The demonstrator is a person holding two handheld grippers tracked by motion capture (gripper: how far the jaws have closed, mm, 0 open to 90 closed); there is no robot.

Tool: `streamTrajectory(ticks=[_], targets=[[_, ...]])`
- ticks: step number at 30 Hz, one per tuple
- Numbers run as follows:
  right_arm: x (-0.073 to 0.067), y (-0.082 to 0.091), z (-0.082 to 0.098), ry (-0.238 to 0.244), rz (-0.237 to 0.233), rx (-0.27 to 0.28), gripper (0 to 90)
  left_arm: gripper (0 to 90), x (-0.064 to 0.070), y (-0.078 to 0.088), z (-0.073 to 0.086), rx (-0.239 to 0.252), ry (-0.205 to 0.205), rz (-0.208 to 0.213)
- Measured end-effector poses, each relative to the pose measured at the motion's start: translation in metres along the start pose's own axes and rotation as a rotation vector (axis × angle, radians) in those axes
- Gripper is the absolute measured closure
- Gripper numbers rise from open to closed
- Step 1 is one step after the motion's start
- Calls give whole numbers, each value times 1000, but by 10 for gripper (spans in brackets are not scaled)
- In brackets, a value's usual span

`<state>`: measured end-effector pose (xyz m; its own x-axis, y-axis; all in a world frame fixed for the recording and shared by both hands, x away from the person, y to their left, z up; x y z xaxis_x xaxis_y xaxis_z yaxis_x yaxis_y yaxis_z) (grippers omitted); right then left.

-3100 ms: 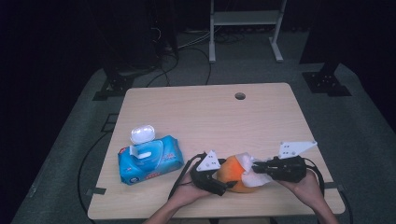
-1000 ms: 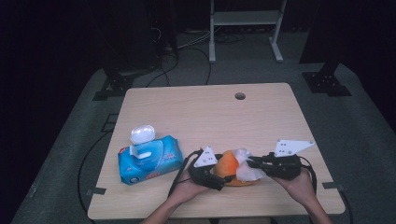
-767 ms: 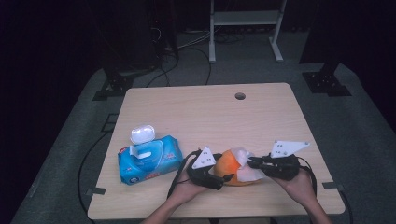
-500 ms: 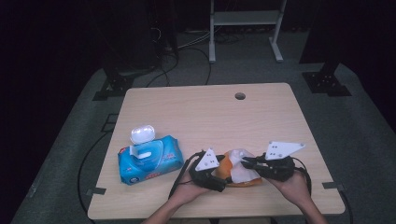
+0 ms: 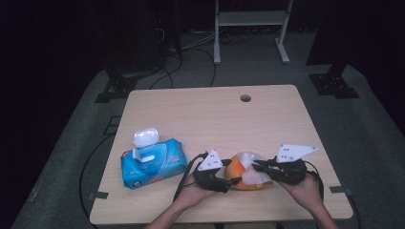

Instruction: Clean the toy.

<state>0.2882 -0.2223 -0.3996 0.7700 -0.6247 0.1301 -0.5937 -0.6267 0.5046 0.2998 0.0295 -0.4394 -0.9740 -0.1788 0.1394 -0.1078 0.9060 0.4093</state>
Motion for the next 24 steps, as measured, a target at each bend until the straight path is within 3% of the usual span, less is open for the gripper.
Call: streamTrajectory(ticks=[1,3,7,10,13,15,19,24], targets=[[-9,3,-12,9,-29,49,823,321,2,-2,-1,-1,-11,-1],[-20,-1,-19,38,-46,46,823,319,6,-7,-2,-17,-33,0],[-31,-18,-18,106,-39,-41,824,281,6,-9,2,-21,-33,-2],[-24,-16,-14,64,-53,-31,825,73,-1,-10,6,-30,18,-27],[-19,-12,-12,47,-41,-28,824,46,-5,-16,8,-51,53,3],[-19,-14,-10,41,-58,-27,824,138,-2,-21,9,-82,19,18],[-23,-17,-10,59,-58,-42,824,390,4,-20,9,-88,-47,-31],[-15,-8,-10,55,-37,-36,825,470,5,-17,8,-74,-59,-34]])
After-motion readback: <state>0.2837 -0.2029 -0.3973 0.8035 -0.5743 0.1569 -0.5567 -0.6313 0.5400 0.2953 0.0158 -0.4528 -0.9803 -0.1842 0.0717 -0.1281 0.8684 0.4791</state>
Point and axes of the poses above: each handheld gripper's, and its own axes: y roughly backward along the jaws, z roughly out of its underside, x roughly to its right, the point moved 1 cm from there along -y, roughly forward along the jaws, and after that the axes turned 12 degrees about z, right-handed, at the moved point
